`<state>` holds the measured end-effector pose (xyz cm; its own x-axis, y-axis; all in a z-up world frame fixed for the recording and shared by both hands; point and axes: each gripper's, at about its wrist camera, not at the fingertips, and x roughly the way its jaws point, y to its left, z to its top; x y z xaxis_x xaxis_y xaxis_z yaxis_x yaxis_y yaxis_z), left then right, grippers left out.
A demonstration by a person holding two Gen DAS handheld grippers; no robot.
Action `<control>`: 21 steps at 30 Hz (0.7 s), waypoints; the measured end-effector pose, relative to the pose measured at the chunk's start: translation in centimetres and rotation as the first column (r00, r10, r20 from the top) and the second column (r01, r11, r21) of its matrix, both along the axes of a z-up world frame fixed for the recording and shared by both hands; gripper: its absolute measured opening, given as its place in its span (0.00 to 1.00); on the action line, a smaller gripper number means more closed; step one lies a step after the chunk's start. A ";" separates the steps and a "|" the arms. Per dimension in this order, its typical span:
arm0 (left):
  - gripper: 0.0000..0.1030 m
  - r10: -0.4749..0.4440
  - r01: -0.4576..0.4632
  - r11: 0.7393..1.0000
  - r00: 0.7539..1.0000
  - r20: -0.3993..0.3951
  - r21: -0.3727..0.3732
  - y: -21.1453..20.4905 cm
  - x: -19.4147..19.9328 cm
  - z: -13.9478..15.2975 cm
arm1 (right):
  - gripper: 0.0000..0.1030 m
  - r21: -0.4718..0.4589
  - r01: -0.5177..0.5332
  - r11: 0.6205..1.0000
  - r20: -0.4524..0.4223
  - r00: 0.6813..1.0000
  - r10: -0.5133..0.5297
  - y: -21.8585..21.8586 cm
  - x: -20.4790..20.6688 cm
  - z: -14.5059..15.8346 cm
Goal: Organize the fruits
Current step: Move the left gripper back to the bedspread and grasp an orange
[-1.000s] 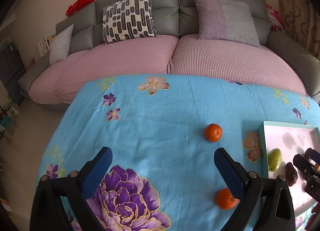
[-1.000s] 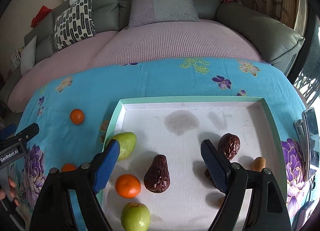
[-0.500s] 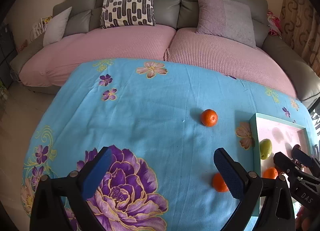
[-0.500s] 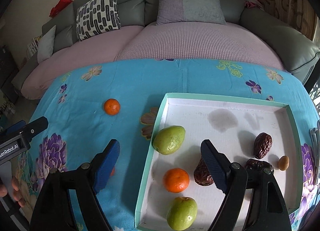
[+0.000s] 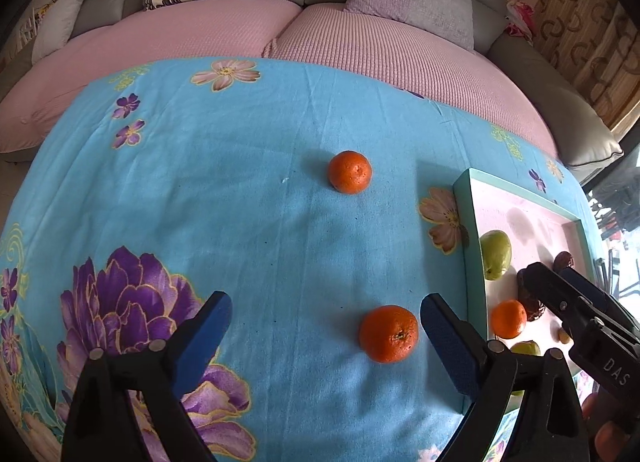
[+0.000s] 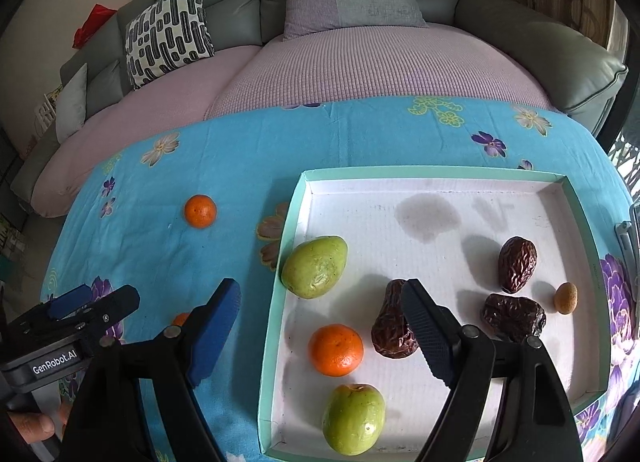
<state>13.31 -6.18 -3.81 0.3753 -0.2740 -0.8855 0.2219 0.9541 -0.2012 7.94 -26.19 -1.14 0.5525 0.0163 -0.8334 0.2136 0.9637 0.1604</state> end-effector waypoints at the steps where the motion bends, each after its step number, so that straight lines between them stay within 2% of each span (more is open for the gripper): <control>1: 0.84 -0.014 0.013 1.000 1.000 -0.014 -0.010 -0.4 0.0 -0.3 | 0.81 -0.001 0.000 1.000 0.000 1.000 0.000 0.0 0.0 0.0; 4: 0.83 -0.052 0.051 0.999 0.998 -0.042 -0.008 -1.6 -0.2 -1.1 | 0.81 -0.008 0.001 1.000 0.003 1.000 -0.001 0.0 0.0 0.0; 10: 0.63 -0.101 0.100 0.995 0.992 -0.081 -0.018 -3.1 -0.5 -2.1 | 0.81 -0.017 0.008 1.000 0.007 1.000 -0.007 -0.3 -0.1 0.2; 13: 0.62 -0.111 0.110 0.994 0.990 -0.090 -0.019 -3.6 -0.6 -2.4 | 0.80 -0.022 0.006 1.000 0.008 1.000 -0.006 -0.2 -0.1 0.2; 17: 0.43 -0.119 0.118 0.993 0.988 -0.099 -0.020 -4.1 -0.5 -2.7 | 0.80 -0.028 0.000 1.000 0.009 1.000 0.000 -0.1 0.0 0.3; 21: 0.40 -0.116 0.114 0.993 0.990 -0.086 -0.029 -4.0 -0.5 -2.6 | 0.80 -0.033 -0.002 0.999 0.008 1.000 0.003 -0.1 0.0 0.3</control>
